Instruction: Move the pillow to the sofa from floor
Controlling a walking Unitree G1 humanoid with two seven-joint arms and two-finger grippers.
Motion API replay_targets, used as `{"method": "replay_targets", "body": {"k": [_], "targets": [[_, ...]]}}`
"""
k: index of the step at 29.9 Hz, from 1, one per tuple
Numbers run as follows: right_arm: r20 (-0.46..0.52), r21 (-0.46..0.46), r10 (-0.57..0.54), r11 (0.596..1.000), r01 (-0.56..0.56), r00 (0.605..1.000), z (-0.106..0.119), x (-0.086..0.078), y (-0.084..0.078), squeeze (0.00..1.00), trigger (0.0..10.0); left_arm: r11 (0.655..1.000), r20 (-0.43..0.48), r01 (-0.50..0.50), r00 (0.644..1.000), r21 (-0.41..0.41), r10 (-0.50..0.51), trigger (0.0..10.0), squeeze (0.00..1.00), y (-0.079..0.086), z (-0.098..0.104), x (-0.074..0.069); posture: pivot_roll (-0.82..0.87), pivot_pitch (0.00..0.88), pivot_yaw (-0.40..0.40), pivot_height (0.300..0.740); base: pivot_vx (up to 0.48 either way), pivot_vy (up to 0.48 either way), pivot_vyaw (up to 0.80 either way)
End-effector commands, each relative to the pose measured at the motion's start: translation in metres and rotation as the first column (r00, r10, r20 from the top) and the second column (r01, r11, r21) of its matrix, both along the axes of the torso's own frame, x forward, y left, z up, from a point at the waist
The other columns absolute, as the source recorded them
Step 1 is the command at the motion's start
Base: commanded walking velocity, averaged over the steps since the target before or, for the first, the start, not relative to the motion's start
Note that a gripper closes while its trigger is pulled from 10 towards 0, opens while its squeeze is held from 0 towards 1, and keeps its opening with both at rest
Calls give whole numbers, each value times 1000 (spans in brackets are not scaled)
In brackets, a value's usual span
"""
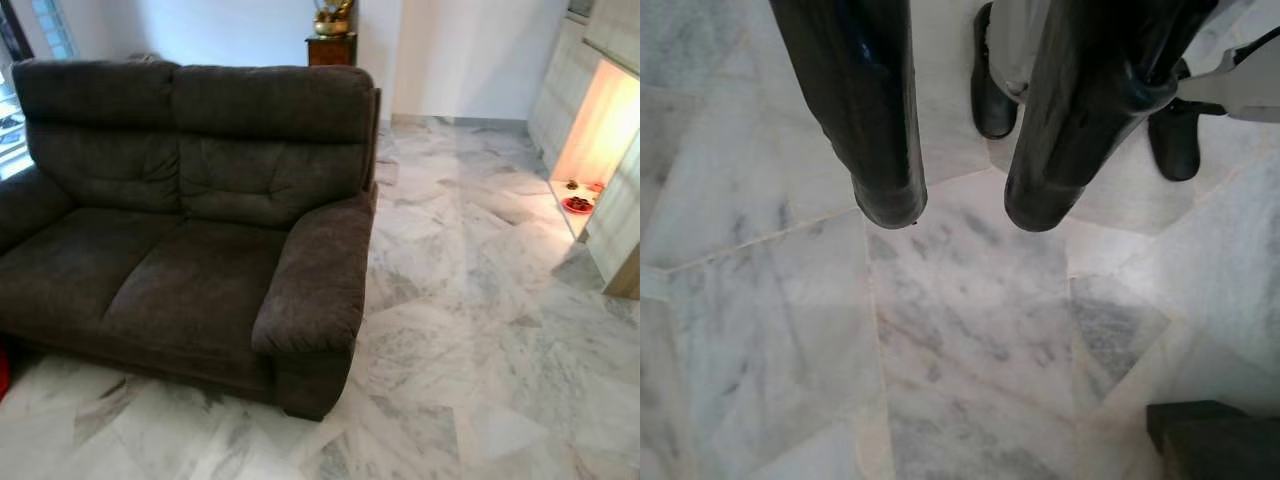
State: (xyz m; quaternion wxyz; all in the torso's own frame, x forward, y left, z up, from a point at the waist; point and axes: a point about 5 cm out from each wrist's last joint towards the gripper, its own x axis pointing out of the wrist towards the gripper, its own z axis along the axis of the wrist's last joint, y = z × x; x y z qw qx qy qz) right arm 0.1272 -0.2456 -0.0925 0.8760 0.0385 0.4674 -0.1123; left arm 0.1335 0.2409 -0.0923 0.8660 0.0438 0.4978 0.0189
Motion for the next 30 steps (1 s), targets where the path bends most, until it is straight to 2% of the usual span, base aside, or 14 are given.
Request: {"method": "replay_targets", "body": {"k": [1, 8, 15, 30], "targets": [[-15, 173, -102, 980, 103, 995, -8, 14, 52, 0, 10000, 997, 77, 76, 994, -2, -75, 10000, 0, -29, 11, 46, -26, 0, 81, 740, 0, 0, 0], [8, 178, -114, 978, 111, 993, -5, 19, 49, 0, 10000, 997, 68, 76, 995, 5, -77, 10000, 0, -29, 11, 47, -25, 9, 84, 740, 0, 0, 0], [5, 176, -97, 980, 95, 995, -5, 20, 50, 0, 10000, 997, 52, 75, 996, 8, -76, 10000, 0, -28, 11, 45, -15, 16, 85, 740, 0, 306, 0], [7, 187, -92, 978, 90, 996, -5, 21, 55, 0, 10000, 998, 38, 68, 997, 15, -69, 10000, 0, -23, 9, 41, -12, 23, 90, 740, 0, 455, 0]]}}
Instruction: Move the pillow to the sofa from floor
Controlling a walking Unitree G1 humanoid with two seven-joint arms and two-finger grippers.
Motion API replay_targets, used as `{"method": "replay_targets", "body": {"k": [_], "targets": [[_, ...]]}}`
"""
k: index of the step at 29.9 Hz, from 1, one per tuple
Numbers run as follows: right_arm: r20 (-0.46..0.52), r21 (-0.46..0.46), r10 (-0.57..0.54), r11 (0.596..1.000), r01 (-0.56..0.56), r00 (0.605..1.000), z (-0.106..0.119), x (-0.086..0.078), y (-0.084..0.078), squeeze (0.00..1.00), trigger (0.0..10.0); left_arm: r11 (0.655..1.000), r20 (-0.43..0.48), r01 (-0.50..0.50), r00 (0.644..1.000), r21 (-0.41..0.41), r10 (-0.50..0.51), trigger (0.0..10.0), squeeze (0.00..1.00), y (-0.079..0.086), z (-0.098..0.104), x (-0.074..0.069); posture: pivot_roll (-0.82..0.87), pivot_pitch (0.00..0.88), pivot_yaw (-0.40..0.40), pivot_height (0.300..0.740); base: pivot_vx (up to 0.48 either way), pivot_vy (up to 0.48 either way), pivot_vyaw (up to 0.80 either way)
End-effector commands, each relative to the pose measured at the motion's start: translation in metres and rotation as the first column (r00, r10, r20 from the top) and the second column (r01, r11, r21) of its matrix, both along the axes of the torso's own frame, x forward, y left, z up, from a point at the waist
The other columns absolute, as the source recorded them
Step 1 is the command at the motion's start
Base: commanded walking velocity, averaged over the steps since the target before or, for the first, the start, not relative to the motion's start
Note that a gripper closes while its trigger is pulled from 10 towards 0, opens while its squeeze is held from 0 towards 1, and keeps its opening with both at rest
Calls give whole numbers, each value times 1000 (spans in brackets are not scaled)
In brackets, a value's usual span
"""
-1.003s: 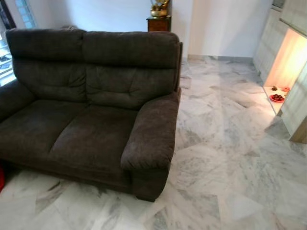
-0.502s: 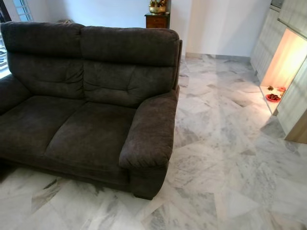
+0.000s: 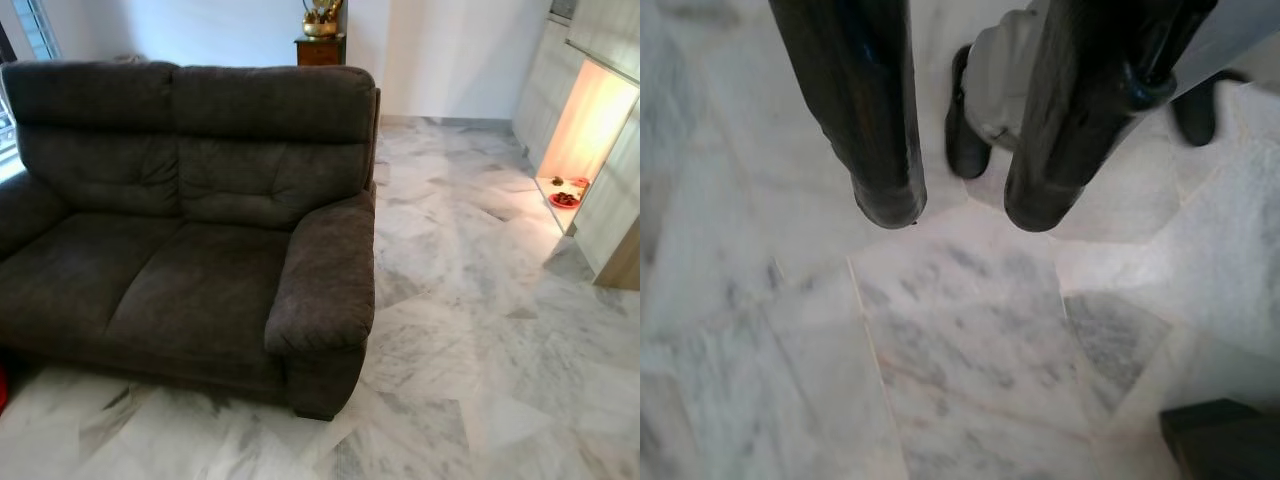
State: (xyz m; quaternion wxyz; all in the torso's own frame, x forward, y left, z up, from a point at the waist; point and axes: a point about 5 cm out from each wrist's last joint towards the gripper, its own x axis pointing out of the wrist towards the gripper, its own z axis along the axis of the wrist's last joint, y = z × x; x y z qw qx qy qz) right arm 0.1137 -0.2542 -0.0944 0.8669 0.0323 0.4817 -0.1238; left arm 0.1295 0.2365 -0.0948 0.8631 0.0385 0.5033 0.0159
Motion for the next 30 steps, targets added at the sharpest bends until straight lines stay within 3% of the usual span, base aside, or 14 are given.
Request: {"method": "replay_targets", "body": {"k": [1, 30], "targets": [[45, 204, -84, 976, 73, 995, -4, 34, 64, 0, 10000, 997, 49, 68, 996, 28, -69, 10000, 0, -19, 12, 45, -11, 23, 89, 740, 0, 480, 0], [15, 182, -34, 983, 30, 999, -5, 31, 65, 0, 10000, 998, 31, 52, 998, 18, -52, 10000, 0, -17, 10, 40, -10, 43, 91, 740, 0, 480, 0]]}}
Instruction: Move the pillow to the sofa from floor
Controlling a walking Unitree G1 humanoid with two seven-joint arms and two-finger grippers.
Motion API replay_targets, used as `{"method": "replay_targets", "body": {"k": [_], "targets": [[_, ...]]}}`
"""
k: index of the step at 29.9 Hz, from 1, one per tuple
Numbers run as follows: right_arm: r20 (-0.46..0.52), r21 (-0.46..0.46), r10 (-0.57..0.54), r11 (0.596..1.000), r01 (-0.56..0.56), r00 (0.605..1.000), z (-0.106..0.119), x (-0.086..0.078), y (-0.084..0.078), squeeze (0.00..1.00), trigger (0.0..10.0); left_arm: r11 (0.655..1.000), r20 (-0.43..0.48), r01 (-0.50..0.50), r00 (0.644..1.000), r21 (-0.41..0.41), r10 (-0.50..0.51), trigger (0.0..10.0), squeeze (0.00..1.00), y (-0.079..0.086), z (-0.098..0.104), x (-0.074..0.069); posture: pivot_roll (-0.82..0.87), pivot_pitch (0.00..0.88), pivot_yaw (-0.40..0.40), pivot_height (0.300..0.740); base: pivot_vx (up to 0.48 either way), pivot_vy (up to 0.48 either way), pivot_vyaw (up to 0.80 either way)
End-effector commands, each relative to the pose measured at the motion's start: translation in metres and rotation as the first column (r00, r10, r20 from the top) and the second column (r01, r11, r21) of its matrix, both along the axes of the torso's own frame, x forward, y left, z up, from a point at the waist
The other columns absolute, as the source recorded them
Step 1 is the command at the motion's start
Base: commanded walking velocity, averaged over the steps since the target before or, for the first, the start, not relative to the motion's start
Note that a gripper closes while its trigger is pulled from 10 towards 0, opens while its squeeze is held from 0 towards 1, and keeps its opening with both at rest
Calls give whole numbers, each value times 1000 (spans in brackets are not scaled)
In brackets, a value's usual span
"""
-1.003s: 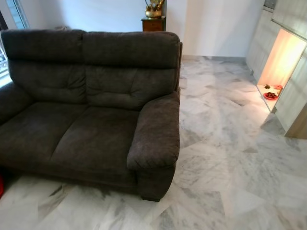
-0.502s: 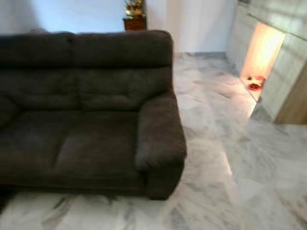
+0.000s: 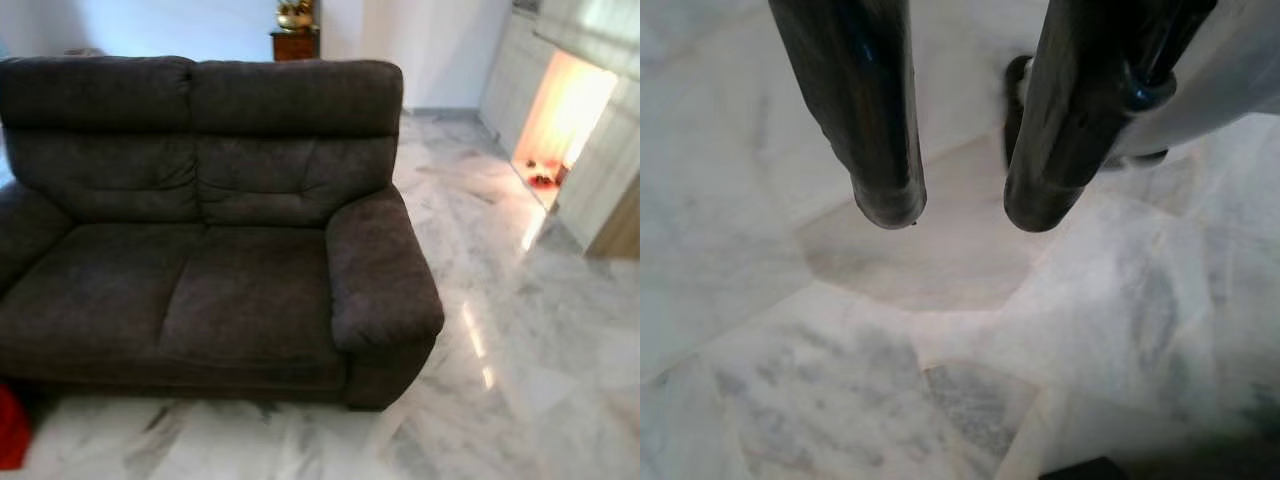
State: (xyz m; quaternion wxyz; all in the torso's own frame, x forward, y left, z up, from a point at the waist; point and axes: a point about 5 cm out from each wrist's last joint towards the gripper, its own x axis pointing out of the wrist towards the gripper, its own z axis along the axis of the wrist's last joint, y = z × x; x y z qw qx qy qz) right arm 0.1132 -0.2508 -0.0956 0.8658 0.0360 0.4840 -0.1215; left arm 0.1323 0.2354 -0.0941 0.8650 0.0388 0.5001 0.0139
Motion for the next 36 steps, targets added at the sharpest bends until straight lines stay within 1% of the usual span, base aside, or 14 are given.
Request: {"method": "replay_targets", "body": {"k": [1, 8, 13, 14, 36], "targets": [[18, 174, -34, 984, 30, 999, -4, 31, 62, 0, 10000, 999, 24, 47, 999, 19, -47, 10000, 0, -16, 9, 37, -11, 43, 90, 740, 0, 480, 0], [4, 162, -12, 987, 11, 1000, -5, 29, 62, 0, 10000, 1000, 28, 29, 999, 6, -29, 10000, 0, -19, 8, 37, -9, 38, 72, 740, 0, 480, 0], [11, 145, 13, 989, -15, 1000, -4, 31, 61, 0, 10000, 1000, 29, 22, 999, 2, -22, 10000, 0, -21, 8, 37, -7, 33, 62, 740, 0, 480, 0], [-11, 121, 42, 992, -40, 999, -5, 30, 60, 0, 10000, 1000, 29, 21, 999, 0, -21, 10000, 0, -22, 8, 37, -9, 30, 62, 740, 0, 480, 0], [-11, 121, 42, 992, -40, 999, -5, 30, 60, 0, 10000, 1000, 29, 21, 999, 0, -21, 10000, 0, -22, 8, 37, -9, 30, 62, 740, 0, 480, 0]]}}
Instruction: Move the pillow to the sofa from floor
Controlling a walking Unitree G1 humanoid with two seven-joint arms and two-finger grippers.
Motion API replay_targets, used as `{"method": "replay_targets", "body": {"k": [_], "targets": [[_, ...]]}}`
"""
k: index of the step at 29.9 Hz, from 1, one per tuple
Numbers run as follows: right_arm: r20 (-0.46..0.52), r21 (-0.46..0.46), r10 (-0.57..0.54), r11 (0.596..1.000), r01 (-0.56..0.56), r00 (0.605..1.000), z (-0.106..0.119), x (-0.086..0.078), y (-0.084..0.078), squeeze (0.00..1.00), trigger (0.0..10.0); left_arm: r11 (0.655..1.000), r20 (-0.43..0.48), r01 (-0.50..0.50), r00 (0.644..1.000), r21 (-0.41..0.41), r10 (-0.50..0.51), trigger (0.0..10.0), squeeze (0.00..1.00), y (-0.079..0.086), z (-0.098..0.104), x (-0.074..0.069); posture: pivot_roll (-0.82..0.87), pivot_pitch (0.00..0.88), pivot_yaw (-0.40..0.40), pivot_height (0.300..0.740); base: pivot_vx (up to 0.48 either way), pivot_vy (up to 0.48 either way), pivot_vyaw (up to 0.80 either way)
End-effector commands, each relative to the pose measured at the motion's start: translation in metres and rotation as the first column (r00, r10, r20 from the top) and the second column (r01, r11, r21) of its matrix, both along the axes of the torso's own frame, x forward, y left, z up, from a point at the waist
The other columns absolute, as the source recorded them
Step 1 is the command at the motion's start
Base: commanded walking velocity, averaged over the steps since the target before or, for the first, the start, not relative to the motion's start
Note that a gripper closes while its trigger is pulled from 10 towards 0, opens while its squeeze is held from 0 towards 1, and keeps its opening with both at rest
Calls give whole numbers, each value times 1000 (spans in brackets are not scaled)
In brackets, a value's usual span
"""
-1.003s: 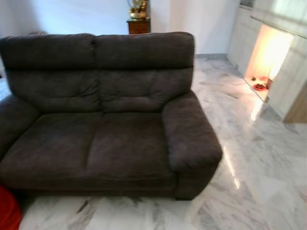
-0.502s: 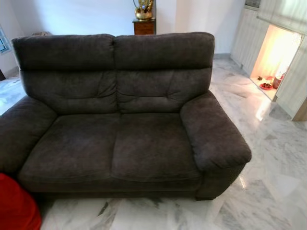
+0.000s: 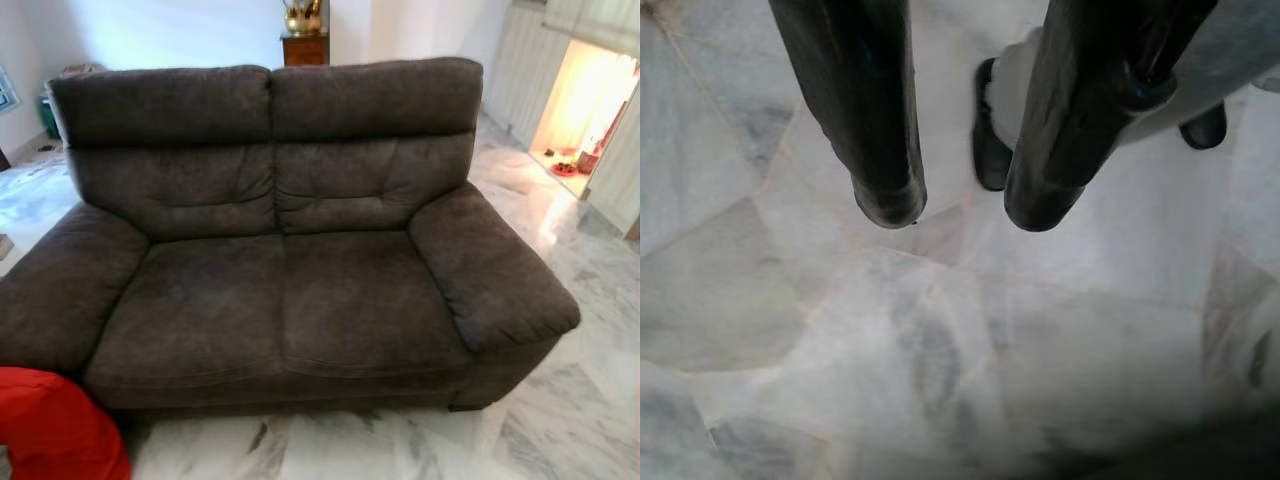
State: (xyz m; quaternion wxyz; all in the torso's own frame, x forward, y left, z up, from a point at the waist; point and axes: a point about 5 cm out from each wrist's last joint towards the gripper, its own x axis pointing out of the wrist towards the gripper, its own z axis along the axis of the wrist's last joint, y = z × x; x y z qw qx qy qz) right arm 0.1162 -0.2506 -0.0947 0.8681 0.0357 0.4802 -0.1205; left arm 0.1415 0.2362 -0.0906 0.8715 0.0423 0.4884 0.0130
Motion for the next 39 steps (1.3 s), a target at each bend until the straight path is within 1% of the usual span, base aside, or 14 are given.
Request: {"method": "replay_targets", "body": {"k": [1, 9, 11, 13, 16, 23, 27, 39], "targets": [[-21, 122, 41, 992, -38, 999, -6, 27, 59, 0, 10000, 1000, 2, 15, 1000, -5, -15, 10000, 0, -22, 4, 28, -9, 30, 62, 740, 0, 480, 0], [-21, 122, 41, 992, -38, 999, -6, 27, 59, 0, 10000, 1000, 2, 15, 1000, -5, -15, 10000, 0, -22, 4, 28, -9, 30, 62, 740, 0, 480, 0], [10, 124, 4, 992, -5, 1000, -2, 33, 53, 0, 10000, 1000, 0, -2, 1000, -5, 2, 10000, 0, -19, 4, 27, 11, 31, 64, 740, 0, 480, 0], [29, 132, -18, 991, 14, 999, 0, 37, 50, 0, 10000, 1000, 0, -9, 1000, -5, 9, 10000, 0, -18, 4, 26, 12, 31, 64, 740, 0, 480, 0], [34, 137, -21, 990, 16, 999, 1, 40, 49, 0, 10000, 1000, -1, -8, 1000, -8, 8, 10000, 0, -23, 4, 27, 15, 34, 63, 740, 0, 480, 0], [30, 143, -25, 990, 20, 999, 1, 40, 51, 0, 10000, 1000, -6, -5, 1000, -9, 5, 10000, 0, -31, 3, 30, 12, 35, 66, 740, 0, 480, 0], [33, 147, -27, 989, 22, 999, 1, 41, 51, 0, 10000, 1000, -5, -3, 1000, -10, 3, 10000, 0, -32, 3, 30, 13, 34, 66, 740, 0, 480, 0], [34, 155, -23, 988, 18, 999, 1, 41, 52, 0, 10000, 1000, -2, -9, 1000, -5, 9, 10000, 0, -27, 5, 32, 17, 38, 65, 740, 0, 480, 0]]}}
